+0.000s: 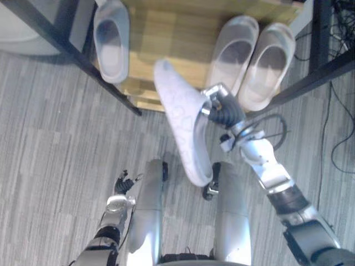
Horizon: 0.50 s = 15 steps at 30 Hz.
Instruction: Organize the slippers on the shoe rack
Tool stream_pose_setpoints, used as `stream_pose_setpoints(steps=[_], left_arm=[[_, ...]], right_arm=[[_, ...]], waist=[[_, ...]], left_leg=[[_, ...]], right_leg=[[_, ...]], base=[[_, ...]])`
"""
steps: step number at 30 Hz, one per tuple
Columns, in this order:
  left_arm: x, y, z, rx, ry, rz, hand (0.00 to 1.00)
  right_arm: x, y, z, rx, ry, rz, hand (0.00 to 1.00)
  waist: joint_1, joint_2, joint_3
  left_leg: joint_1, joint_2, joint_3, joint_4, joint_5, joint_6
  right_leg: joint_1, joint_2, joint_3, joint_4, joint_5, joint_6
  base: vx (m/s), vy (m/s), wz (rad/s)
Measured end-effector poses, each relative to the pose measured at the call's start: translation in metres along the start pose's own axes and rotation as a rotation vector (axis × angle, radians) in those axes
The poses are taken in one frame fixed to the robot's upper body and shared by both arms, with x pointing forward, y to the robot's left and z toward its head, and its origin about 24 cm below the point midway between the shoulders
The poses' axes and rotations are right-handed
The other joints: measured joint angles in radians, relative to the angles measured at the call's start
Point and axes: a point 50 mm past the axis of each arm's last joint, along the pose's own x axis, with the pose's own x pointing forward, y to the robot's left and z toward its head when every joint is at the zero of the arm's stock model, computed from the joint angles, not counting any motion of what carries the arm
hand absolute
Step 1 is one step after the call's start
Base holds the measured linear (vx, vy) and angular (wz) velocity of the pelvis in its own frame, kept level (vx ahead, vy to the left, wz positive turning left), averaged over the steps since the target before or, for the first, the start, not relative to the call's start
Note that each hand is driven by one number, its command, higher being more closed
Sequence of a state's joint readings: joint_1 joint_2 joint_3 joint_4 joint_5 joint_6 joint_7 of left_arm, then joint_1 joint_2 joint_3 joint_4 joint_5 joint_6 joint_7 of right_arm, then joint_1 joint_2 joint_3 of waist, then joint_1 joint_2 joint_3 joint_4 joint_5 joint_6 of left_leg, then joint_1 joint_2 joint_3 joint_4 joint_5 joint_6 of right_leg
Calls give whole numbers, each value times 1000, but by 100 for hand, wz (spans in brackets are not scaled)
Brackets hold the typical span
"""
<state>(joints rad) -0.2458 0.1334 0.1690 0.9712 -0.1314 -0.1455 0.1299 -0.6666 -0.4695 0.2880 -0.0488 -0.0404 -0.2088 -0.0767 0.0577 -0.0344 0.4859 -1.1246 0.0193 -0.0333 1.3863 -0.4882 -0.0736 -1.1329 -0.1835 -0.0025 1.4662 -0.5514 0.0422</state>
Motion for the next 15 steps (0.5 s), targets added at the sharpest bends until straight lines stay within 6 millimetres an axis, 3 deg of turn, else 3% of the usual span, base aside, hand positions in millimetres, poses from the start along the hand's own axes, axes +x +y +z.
stream_pose_setpoints(steps=[8, 12, 15], left_arm=[[-3, 0, -1, -97, -5, 13, 0], [-3, -3, -1, -136, -5, 13, 0], [-4, -2, 0, -153, -8, 14, 0]], right_arm=[[47, -39, 7, -144, -18, -177, 100], [63, -60, 1, -198, 44, -270, 100], [77, -66, -3, -212, 82, -301, 100]], waist=[[25, 1, -5], [39, 3, -8], [46, 4, -10]], left_leg=[[-79, 29, -3, 27, 3, -5], [-115, 42, -4, 42, 4, -7], [-137, 53, -4, 54, 5, -9]], right_leg=[[-66, -1, -28, 35, -17, -15], [-94, -1, -41, 51, -19, -32], [-109, -1, -49, 62, -23, -39]], base=[[7, -54, 8], [24, -44, 7], [16, -38, 5]])
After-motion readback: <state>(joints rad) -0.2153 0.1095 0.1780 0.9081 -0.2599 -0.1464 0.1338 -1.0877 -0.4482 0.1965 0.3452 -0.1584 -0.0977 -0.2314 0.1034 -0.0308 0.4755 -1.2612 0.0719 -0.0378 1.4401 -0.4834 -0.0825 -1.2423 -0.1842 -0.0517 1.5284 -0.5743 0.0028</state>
